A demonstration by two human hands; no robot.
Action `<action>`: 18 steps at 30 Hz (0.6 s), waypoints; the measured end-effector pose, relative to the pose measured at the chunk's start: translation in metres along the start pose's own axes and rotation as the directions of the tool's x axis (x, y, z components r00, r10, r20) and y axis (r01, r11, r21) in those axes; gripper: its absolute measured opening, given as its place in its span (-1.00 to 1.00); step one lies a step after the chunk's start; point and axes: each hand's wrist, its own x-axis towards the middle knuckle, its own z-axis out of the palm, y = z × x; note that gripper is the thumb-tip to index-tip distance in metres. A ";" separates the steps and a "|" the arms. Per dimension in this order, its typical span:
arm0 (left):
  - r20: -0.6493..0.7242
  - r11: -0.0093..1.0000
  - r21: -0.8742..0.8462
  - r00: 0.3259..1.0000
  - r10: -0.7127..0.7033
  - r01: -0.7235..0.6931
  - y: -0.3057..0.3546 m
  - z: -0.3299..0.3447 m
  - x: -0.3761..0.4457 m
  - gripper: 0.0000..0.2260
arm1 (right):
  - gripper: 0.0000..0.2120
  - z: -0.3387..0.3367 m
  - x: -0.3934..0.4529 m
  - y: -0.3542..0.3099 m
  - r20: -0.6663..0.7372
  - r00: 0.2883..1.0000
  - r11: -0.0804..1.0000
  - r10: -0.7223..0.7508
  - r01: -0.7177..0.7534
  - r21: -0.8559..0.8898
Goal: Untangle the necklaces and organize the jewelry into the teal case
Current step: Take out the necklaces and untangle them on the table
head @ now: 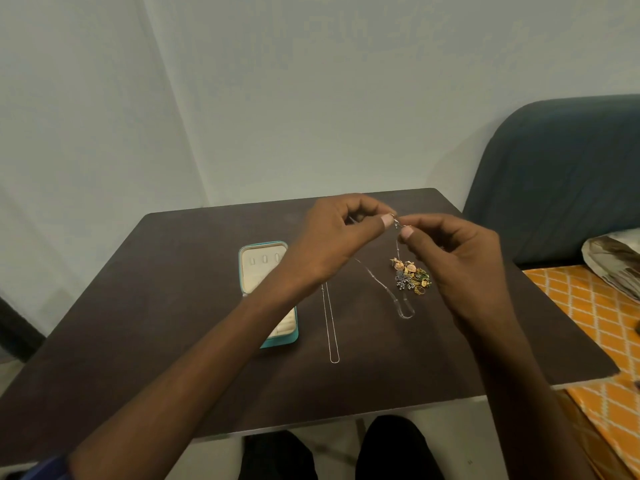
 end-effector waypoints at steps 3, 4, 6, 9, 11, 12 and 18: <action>-0.019 0.996 0.084 0.999 0.036 -0.034 -0.001 0.001 0.001 -0.93 | -0.89 0.001 0.000 0.001 -0.028 0.999 0.999 -0.018 0.017 -0.042; -0.021 0.992 0.122 0.999 0.048 -0.045 -0.001 0.001 0.001 -0.94 | -0.89 0.001 0.000 0.001 -0.028 0.999 0.998 -0.021 0.020 -0.054; -0.025 0.982 0.181 0.998 0.065 -0.060 -0.002 0.001 0.002 -0.94 | -0.88 0.001 0.000 0.000 -0.017 0.999 0.996 -0.037 0.036 -0.080; -0.018 0.971 0.232 0.997 0.069 -0.063 -0.003 0.002 0.002 -0.94 | -0.86 0.001 0.001 0.000 -0.010 0.997 0.989 -0.077 0.075 -0.130; 0.010 0.963 0.262 0.998 0.065 -0.066 -0.004 0.001 0.002 -0.93 | -0.87 0.001 0.002 0.000 -0.011 0.996 0.985 -0.093 0.090 -0.150; 0.034 0.961 0.269 0.997 0.064 -0.071 -0.004 0.001 0.002 -0.93 | -0.87 0.000 0.003 0.001 -0.016 0.995 0.983 -0.097 0.093 -0.157; 0.127 0.980 0.195 0.992 0.015 -0.040 -0.003 0.000 0.001 -0.93 | -0.83 -0.003 0.007 0.003 -0.007 0.995 0.980 -0.099 0.097 -0.173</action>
